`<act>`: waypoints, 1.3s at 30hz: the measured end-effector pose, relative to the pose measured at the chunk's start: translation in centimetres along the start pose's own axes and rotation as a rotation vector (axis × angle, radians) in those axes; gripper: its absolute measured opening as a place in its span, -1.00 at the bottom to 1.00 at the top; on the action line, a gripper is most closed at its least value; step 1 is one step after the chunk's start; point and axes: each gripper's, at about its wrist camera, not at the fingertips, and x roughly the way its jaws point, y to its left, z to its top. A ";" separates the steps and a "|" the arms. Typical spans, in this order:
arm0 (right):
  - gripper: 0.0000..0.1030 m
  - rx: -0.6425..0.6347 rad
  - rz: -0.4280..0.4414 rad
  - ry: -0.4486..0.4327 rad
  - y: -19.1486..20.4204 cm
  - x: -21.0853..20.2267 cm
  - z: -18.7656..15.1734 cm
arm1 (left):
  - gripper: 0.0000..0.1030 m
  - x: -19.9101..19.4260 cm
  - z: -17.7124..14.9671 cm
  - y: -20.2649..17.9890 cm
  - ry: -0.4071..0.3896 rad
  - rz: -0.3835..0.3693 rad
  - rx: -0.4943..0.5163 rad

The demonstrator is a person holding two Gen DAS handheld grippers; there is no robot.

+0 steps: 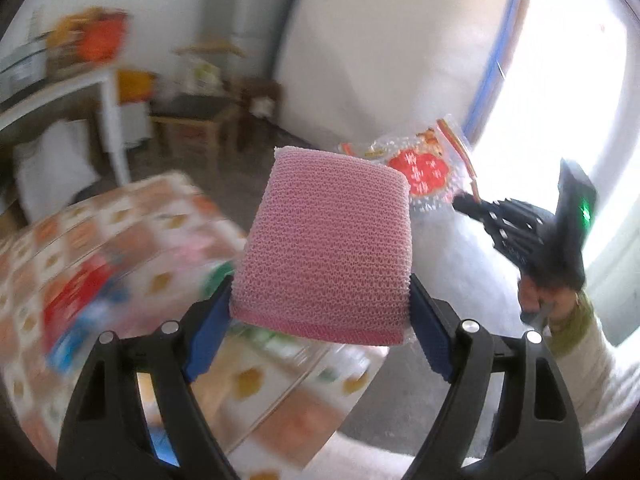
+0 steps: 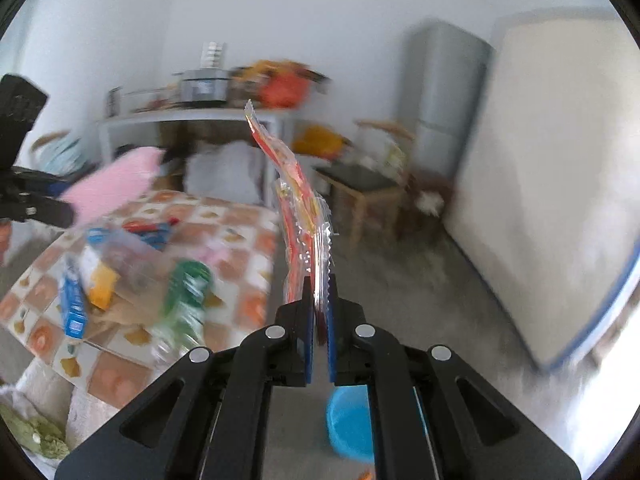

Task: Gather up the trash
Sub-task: 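Carry sponge and snack bag over the blue wastebasket and open both tools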

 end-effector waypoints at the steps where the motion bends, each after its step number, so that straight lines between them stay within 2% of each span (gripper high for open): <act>1: -0.90 0.034 -0.010 0.015 -0.8 0.2 -1.0 | 0.52 2.8 1.5 -0.9 0.056 -0.021 0.005; 6: -0.90 0.257 -0.069 0.124 -6.6 3.2 -7.0 | 0.52 16.5 5.7 -5.5 0.300 -0.072 0.033; 11: -0.90 0.428 -0.092 0.231 -10.5 7.7 -12.3 | 0.52 29.0 5.5 -7.9 0.535 -0.111 -0.045; 16: -0.90 0.597 -0.098 0.324 -13.9 12.6 -16.7 | 0.53 37.9 4.4 -8.8 0.665 -0.081 -0.097; 19: -0.89 0.671 -0.100 0.356 -15.3 14.9 -18.4 | 0.55 41.0 4.3 -9.1 0.693 -0.077 -0.124; 21: -0.82 0.716 -0.099 0.374 -16.2 16.3 -19.6 | 0.62 43.1 4.3 -9.0 0.701 -0.064 -0.148; 22: -0.79 0.723 -0.086 0.375 -16.5 17.1 -20.0 | 0.63 43.8 4.3 -9.3 0.698 -0.055 -0.156; 24: -0.62 0.732 -0.100 0.410 -17.2 19.1 -21.6 | 0.72 45.2 4.3 -9.1 0.686 -0.014 -0.179; 26: -0.43 0.748 -0.101 0.436 -17.7 20.4 -23.1 | 0.73 45.8 4.2 -9.2 0.671 0.012 -0.190; 31: -0.36 0.807 -0.158 0.445 -18.6 20.5 -25.7 | 0.73 46.0 4.8 -9.7 0.651 -0.009 -0.181; 35: -0.30 0.821 -0.187 0.417 -18.7 17.9 -26.3 | 0.73 43.4 5.7 -10.2 0.623 -0.044 -0.166; 39: -0.29 0.808 -0.209 0.390 -17.7 14.8 -26.0 | 0.73 38.9 8.4 -11.9 0.532 -0.108 -0.103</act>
